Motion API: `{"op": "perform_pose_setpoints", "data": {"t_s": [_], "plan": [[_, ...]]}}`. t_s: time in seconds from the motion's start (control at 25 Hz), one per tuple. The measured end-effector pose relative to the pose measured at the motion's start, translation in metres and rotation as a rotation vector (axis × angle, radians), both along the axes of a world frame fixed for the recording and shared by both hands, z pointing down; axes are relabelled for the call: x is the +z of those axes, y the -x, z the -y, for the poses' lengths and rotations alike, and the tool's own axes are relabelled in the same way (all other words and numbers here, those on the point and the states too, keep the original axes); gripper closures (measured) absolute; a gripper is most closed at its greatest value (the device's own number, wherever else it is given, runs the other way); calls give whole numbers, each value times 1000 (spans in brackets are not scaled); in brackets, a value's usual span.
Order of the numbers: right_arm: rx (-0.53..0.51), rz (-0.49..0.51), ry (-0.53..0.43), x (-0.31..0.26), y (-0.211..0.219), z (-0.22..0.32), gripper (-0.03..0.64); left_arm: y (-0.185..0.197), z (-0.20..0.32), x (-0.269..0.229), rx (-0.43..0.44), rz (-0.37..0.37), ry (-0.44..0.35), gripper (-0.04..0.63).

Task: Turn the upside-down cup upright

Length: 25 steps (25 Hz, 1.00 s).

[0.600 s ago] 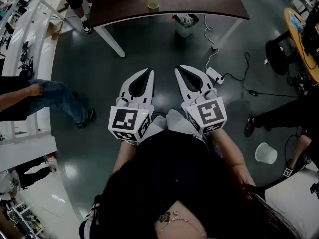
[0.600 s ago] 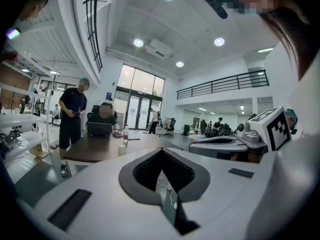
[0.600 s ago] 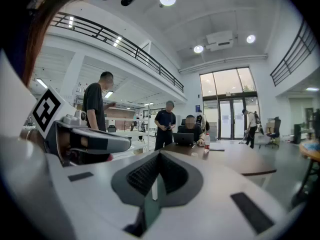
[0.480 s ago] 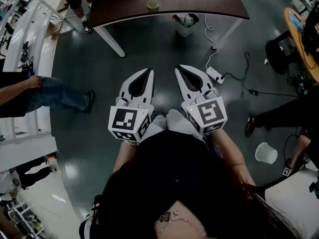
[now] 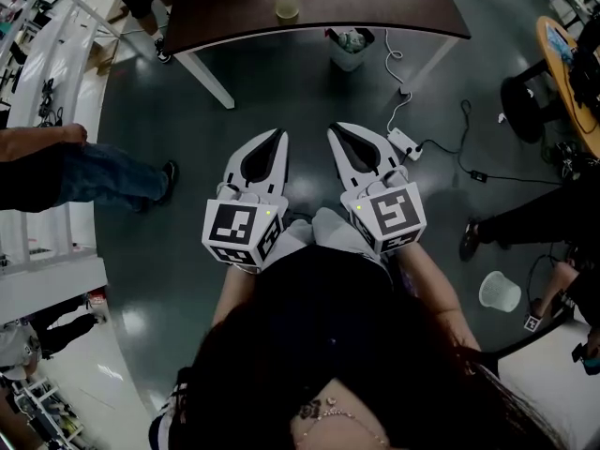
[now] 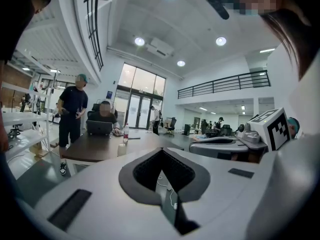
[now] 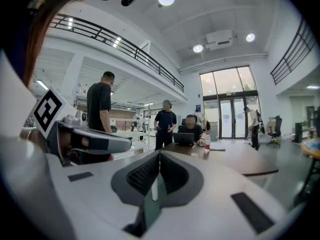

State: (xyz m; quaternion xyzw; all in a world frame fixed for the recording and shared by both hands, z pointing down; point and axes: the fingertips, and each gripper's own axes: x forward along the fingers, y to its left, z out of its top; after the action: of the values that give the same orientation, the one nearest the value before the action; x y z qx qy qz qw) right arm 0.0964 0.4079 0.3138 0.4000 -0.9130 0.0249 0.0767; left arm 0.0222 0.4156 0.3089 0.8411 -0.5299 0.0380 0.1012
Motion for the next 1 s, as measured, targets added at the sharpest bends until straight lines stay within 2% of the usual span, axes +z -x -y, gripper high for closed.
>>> {"op": "perform_pose_setpoints", "data": {"t_s": [0.56, 1.0], "plan": [[-75, -3, -24, 5, -15, 51, 600, -20, 48, 7, -60, -27, 3, 594], [-95, 18, 2, 17, -3, 84, 600, -8, 81, 15, -79, -29, 20, 594]]}}
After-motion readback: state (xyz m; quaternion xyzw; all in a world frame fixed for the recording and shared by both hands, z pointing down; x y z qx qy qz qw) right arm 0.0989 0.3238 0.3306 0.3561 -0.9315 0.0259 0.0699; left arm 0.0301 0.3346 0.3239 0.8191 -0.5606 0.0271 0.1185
